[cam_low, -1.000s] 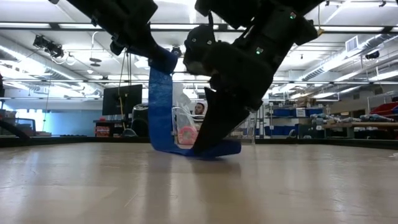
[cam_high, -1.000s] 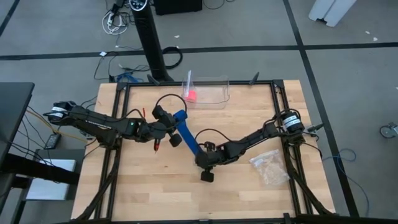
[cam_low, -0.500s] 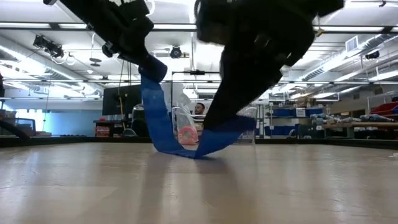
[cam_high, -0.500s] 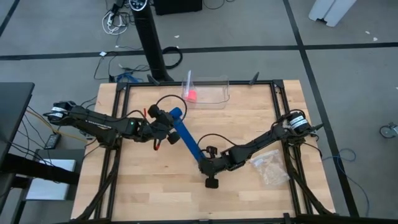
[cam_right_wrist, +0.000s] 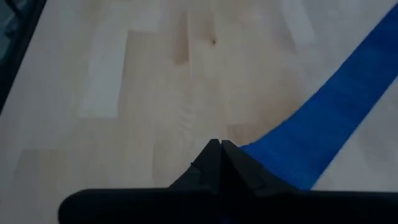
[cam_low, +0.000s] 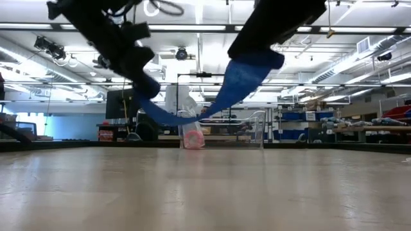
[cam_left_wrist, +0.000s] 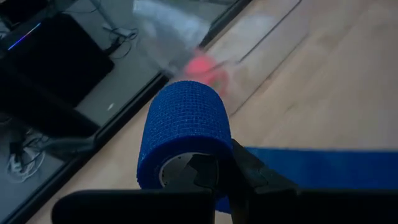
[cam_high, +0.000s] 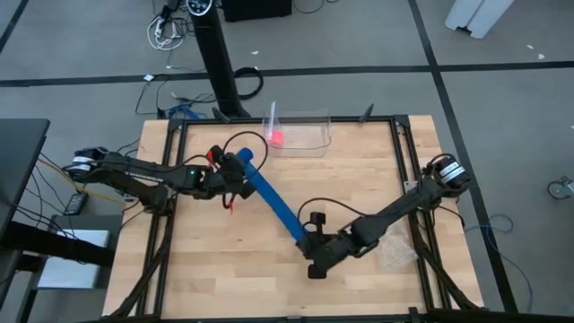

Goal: Roll bandage
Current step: Roll the blue bandage

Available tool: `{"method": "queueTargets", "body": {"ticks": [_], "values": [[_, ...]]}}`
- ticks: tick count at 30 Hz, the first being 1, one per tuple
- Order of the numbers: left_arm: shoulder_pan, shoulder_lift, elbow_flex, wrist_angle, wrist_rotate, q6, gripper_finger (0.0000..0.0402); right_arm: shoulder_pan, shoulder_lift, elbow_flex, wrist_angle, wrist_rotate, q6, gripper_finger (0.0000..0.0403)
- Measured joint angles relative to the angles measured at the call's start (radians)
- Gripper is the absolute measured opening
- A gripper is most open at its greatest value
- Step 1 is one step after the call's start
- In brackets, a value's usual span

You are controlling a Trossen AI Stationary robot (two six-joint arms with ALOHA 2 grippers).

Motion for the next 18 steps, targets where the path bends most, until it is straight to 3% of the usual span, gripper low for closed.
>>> {"method": "queueTargets", "body": {"ticks": [8, 18], "values": [[0.053, -0.057, -0.160, 0.103, 0.022, -0.049, 0.0019, 0.058, -0.028, 0.000, -0.011, 0.190, 0.003, 0.0005], [0.135, -0.214, -0.262, 0.089, 0.023, -0.051, 0.0019, 0.139, -0.039, 0.000, -0.048, 0.445, 0.054, 0.0004]]}}
